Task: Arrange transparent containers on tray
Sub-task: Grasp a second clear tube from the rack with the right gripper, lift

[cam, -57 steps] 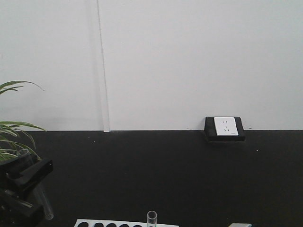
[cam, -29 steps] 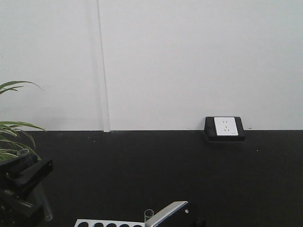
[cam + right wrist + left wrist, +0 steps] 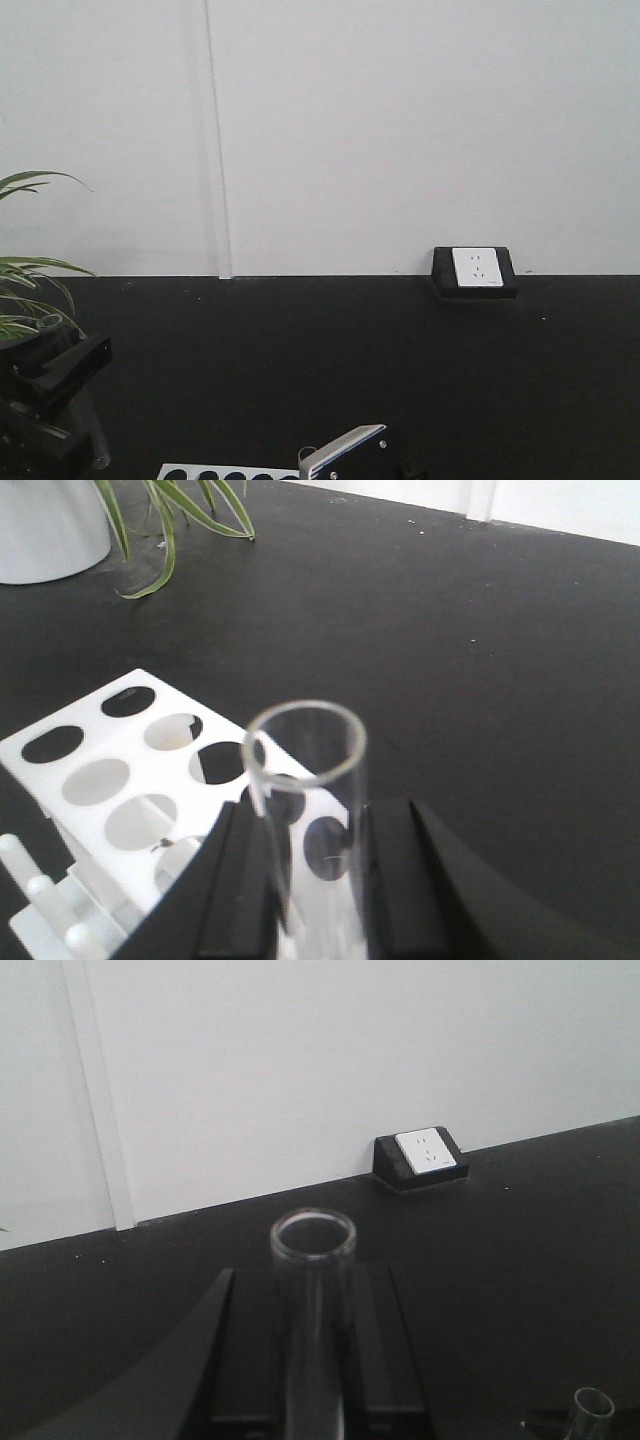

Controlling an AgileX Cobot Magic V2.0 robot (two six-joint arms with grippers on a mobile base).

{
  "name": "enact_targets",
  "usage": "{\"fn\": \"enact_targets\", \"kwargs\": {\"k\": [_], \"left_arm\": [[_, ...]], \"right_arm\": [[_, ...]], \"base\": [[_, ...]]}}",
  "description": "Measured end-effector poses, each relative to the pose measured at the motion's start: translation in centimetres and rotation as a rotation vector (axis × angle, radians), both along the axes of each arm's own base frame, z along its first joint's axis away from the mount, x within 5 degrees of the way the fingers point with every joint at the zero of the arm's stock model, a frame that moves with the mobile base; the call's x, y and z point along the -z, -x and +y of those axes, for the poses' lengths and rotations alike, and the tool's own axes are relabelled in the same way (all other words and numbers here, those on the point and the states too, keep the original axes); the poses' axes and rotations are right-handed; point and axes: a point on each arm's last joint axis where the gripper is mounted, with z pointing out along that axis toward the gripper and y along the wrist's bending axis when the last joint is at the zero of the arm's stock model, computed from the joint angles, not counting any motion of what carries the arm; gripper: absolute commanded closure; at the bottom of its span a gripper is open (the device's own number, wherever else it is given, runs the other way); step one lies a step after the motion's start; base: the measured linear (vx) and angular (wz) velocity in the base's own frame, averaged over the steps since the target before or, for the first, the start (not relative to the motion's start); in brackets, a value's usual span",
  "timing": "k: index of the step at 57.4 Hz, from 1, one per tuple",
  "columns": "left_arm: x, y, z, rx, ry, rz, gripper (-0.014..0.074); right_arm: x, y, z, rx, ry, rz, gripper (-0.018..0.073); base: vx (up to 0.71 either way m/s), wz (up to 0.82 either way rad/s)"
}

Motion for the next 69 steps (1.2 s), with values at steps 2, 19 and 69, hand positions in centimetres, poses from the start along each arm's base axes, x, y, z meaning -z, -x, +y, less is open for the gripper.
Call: {"fn": "enact_targets", "kwargs": {"k": [2, 19, 69], "left_arm": [[0.0, 0.0, 0.0, 0.0, 0.0, 0.0, 0.0486], [0.0, 0.0, 0.0, 0.0, 0.0, 0.0, 0.0486], [-0.1, 0.0, 0.0, 0.001, 0.003, -0.006, 0.0486]], "right_arm": [[0.0, 0.0, 0.0, 0.001, -0.001, -0.001, 0.0426], [0.0, 0.0, 0.0, 0.004, -0.003, -0.004, 0.0564], [-15.2, 2.4, -6.5, 0.069, -0.179, -0.122, 0.0568]], "base": [[0.0, 0.0], [0.0, 0.0], [0.0, 0.0]]}}
